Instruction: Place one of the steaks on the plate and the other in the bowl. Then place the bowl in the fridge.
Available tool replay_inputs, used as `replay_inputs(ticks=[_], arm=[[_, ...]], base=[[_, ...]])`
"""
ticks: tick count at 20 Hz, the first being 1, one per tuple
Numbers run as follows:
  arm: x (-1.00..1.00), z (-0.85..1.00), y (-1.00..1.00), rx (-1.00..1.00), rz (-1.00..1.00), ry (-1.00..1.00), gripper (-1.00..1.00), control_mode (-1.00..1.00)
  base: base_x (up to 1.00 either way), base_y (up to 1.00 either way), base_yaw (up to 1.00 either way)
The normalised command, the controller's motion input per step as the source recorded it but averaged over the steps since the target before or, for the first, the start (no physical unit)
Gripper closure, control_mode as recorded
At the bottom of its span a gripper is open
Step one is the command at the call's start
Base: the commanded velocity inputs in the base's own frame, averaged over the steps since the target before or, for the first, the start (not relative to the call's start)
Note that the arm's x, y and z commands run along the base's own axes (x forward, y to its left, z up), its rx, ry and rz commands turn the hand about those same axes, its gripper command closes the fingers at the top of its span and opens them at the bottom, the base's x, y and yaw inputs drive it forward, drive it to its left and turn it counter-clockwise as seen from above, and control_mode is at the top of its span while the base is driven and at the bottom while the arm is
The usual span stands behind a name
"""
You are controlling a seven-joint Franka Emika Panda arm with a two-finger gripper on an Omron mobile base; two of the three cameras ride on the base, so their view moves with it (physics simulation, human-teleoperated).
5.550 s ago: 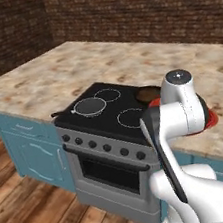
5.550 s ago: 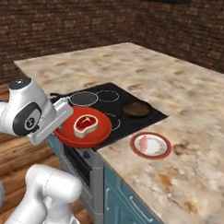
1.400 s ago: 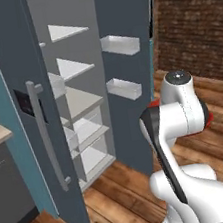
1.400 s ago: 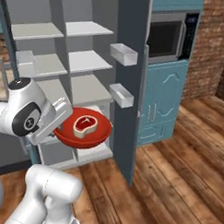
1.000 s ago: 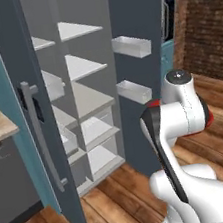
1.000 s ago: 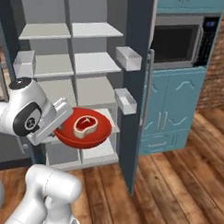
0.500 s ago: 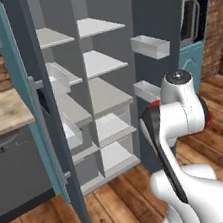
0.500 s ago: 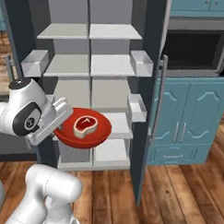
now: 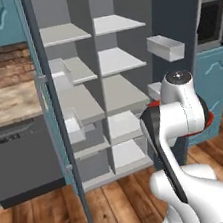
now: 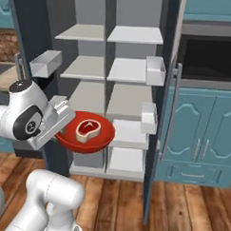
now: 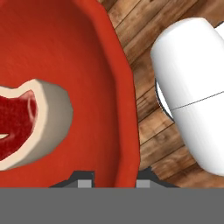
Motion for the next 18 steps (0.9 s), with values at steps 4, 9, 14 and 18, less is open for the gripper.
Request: replay_inputs(ticks=[4, 9, 14, 18], arm=[[0.00, 0.00, 0.00, 0.00, 0.00, 0.00, 1.00, 1.00], [0.00, 0.00, 0.00, 0.00, 0.00, 0.00, 1.00, 1.00], [0.00, 0.00, 0.00, 0.00, 0.00, 0.00, 1.00, 1.00], [0.00, 0.00, 0.00, 0.00, 0.00, 0.00, 1.00, 1.00]], base=[[0.25, -0.52, 0.36], [0.27, -0.54, 0.35], [0.40, -0.44, 0.26], [0.55, -0.37, 0.17]])
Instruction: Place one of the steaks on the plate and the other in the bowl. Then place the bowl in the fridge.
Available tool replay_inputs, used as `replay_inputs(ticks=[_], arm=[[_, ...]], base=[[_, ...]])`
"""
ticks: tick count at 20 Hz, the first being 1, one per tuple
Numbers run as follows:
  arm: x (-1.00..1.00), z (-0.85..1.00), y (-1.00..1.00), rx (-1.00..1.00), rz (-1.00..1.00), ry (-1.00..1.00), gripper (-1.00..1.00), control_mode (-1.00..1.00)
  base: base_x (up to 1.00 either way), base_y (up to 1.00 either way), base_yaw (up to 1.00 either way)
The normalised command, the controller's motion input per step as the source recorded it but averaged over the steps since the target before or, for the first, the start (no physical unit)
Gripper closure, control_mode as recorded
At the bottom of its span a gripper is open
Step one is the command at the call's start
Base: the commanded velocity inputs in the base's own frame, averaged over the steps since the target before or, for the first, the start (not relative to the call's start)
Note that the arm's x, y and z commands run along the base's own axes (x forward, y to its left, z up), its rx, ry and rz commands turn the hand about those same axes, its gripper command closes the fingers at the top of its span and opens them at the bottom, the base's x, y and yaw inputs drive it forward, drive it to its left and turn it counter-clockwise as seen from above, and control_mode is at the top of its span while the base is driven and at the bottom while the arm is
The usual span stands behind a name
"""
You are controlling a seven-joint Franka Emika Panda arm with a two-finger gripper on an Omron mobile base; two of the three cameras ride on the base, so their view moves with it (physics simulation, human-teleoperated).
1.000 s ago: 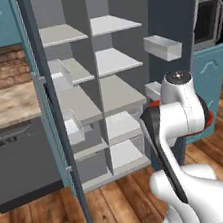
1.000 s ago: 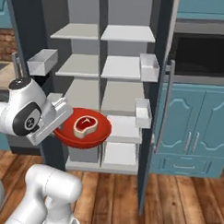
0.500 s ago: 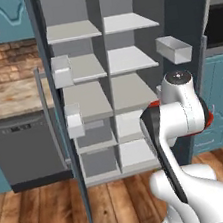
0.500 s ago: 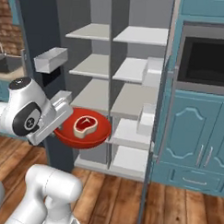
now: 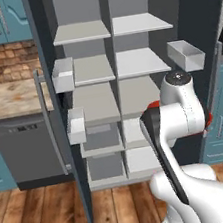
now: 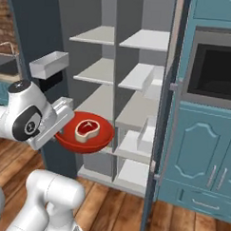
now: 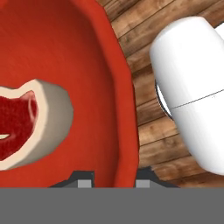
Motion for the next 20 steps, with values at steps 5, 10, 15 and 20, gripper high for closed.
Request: replay_inputs(ticks=[5, 10, 15, 20], arm=[[0.00, 0.00, 0.00, 0.00, 0.00, 0.00, 1.00, 1.00], [0.00, 0.00, 0.00, 0.00, 0.00, 0.00, 1.00, 1.00], [0.00, 0.00, 0.00, 0.00, 0.00, 0.00, 1.00, 1.00], [0.00, 0.00, 0.00, 0.00, 0.00, 0.00, 1.00, 1.00]], base=[[0.55, -0.36, 0.12], [0.50, -0.36, 0.11], [0.47, -0.36, 0.11], [0.40, -0.38, 0.11]])
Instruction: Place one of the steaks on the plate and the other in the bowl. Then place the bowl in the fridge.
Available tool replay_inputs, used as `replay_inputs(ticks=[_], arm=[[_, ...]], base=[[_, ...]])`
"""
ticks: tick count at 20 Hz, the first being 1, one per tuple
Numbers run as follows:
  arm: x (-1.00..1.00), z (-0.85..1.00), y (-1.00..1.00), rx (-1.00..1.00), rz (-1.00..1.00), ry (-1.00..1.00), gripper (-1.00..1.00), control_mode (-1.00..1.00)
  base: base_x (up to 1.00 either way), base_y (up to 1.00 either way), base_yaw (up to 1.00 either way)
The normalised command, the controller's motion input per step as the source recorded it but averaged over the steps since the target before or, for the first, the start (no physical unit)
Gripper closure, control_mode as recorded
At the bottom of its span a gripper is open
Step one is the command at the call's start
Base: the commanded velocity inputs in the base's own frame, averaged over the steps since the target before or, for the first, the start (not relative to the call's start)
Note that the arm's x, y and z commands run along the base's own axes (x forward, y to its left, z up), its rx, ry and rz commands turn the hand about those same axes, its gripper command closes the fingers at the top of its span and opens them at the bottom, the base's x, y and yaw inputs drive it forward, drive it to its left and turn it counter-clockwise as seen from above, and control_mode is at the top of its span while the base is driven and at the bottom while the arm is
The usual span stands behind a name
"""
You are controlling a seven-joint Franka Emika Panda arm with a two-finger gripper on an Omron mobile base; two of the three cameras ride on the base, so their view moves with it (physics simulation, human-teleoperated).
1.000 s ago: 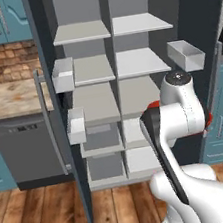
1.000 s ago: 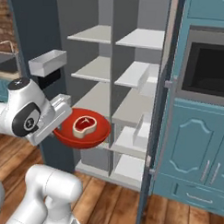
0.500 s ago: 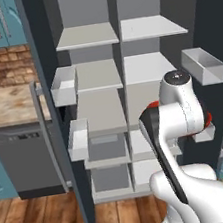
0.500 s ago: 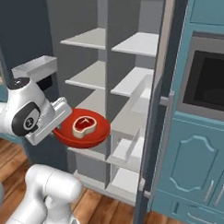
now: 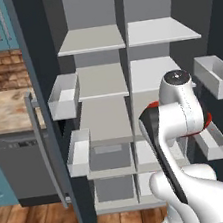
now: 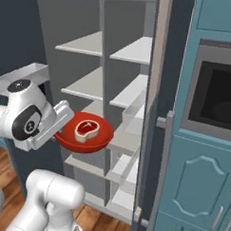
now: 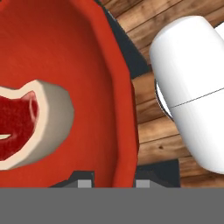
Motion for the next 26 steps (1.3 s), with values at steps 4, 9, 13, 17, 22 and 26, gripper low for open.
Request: replay_inputs(ticks=[4, 9, 13, 17, 22, 26], arm=[[0.00, 0.00, 0.00, 0.00, 0.00, 0.00, 1.00, 1.00], [0.00, 0.00, 0.00, 0.00, 0.00, 0.00, 1.00, 1.00], [0.00, 0.00, 0.00, 0.00, 0.00, 0.00, 1.00, 1.00], [0.00, 0.00, 0.00, 0.00, 0.00, 0.00, 1.00, 1.00], [0.00, 0.00, 0.00, 0.00, 0.00, 0.00, 1.00, 1.00], [0.00, 0.00, 0.00, 0.00, 0.00, 0.00, 1.00, 1.00]], base=[[0.42, -0.33, 0.10], [0.39, -0.30, 0.10], [0.37, -0.23, 0.09], [0.35, -0.20, 0.09], [0.34, -0.19, 0.09], [0.31, -0.20, 0.09]])
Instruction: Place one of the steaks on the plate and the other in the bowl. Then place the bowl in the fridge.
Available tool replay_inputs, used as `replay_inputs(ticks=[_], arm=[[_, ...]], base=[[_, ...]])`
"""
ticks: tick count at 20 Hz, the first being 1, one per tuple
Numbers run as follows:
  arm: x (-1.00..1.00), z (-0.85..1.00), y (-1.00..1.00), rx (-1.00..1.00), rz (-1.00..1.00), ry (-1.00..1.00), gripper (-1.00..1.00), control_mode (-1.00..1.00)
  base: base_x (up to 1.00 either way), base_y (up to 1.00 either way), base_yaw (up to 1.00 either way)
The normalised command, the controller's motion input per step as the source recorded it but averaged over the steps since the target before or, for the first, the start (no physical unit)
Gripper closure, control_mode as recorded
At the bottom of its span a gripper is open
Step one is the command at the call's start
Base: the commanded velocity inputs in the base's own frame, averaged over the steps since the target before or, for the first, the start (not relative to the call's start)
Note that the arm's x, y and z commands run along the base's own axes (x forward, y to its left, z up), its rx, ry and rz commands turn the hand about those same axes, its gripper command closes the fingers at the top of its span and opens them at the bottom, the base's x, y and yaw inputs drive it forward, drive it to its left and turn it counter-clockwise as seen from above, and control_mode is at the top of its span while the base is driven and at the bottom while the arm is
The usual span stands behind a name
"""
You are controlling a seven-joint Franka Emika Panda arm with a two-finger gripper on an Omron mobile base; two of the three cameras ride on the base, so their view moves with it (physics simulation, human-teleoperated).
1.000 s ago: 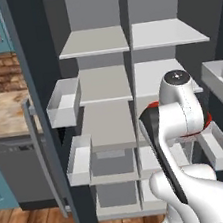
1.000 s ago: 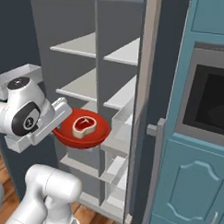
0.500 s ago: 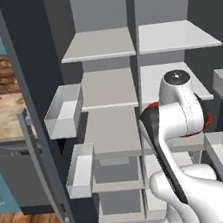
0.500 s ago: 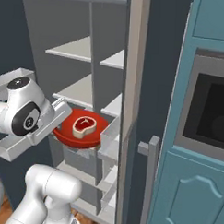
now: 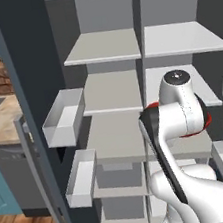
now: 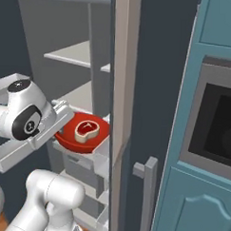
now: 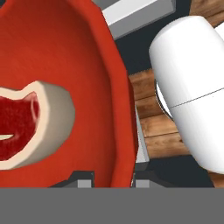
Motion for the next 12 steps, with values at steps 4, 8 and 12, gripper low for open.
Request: replay_inputs(ticks=[4, 8, 12], arm=[[0.00, 0.00, 0.00, 0.00, 0.00, 0.00, 1.00, 1.00], [0.00, 0.00, 0.00, 0.00, 0.00, 0.00, 1.00, 1.00], [0.00, 0.00, 0.00, 0.00, 0.00, 0.00, 1.00, 1.00]], base=[[0.30, -0.21, 0.09], [0.27, -0.21, 0.09], [0.27, -0.17, 0.09]])
